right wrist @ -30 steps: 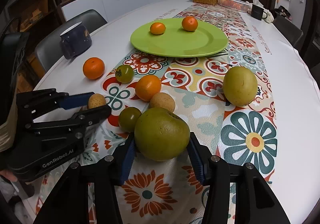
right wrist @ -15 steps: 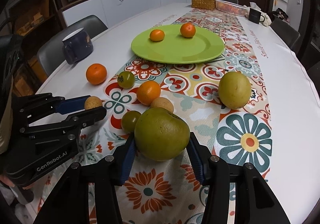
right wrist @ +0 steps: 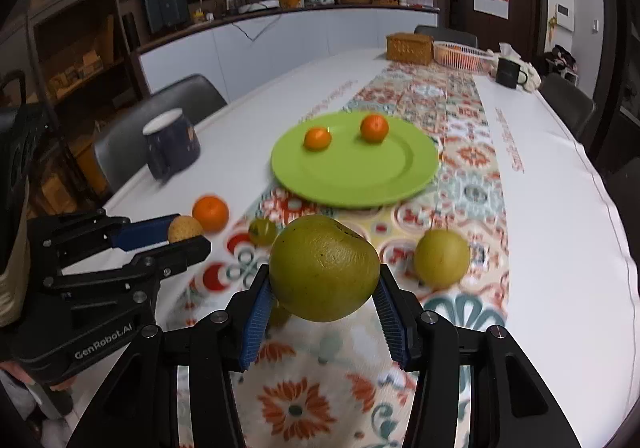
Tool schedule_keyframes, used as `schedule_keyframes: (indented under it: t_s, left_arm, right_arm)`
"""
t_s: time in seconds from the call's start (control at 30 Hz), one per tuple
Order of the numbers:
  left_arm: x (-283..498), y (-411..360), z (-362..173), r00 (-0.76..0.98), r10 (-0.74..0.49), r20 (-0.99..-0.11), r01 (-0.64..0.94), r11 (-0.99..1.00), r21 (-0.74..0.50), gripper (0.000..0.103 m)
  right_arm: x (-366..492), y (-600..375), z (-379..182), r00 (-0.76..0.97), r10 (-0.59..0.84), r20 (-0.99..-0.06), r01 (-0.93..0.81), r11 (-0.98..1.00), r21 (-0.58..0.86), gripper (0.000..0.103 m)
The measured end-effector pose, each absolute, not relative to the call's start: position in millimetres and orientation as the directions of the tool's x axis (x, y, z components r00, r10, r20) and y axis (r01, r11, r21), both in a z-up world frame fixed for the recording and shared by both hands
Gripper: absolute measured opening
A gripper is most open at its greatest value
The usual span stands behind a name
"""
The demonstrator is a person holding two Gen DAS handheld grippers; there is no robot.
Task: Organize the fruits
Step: 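Carry kiwi and pomelo to the green plate and open both tools, then withdraw both tools back toward the remaining fruits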
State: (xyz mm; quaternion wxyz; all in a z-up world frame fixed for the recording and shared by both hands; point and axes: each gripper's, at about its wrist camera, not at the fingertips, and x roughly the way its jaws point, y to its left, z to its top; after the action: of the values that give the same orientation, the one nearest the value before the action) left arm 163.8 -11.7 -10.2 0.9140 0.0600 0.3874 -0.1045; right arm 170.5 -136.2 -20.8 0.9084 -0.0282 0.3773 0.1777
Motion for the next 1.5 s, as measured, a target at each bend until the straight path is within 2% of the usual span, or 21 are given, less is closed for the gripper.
schedule_keyframes:
  t_s: [0.33, 0.53, 0.93, 1.17, 1.3, 1.5]
  left_arm:
    - [214, -11, 13, 0.705, -0.149, -0.693, 0.228, 0.973, 0.022, 0.027]
    - [249, -11, 10, 0.696, -0.152, -0.702, 0.233, 0.972, 0.021, 0.027]
    - [321, -13, -37, 0.54, -0.154, -0.828, 0.223, 0.974, -0.036, 0.027]
    - [328, -13, -51, 0.507, -0.139, -0.851, 0.227, 0.974, -0.024, 0.027]
    - [326, -9, -49, 0.517, -0.127, -0.847, 0.212, 0.977, -0.017, 0.046]
    - [305, 4, -31, 0.572, -0.107, -0.813, 0.183, 0.983, -0.001, 0.053]
  right_arm:
    - [222, -137, 9, 0.692, 0.291, -0.66, -0.355, 0.934, 0.039, 0.051]
    - [263, -134, 4, 0.663, 0.293, -0.689, -0.349, 0.935, 0.061, 0.051]
    - [327, -129, -35, 0.555, 0.264, -0.789, -0.318, 0.944, 0.092, 0.051]
    - [336, -124, -59, 0.504, 0.253, -0.826, -0.311, 0.945, 0.1, 0.051]
    - [338, -125, -63, 0.498, 0.238, -0.834, -0.303, 0.949, 0.09, 0.051]
    - [327, -134, -49, 0.553, 0.21, -0.806, -0.27, 0.961, 0.066, 0.06]
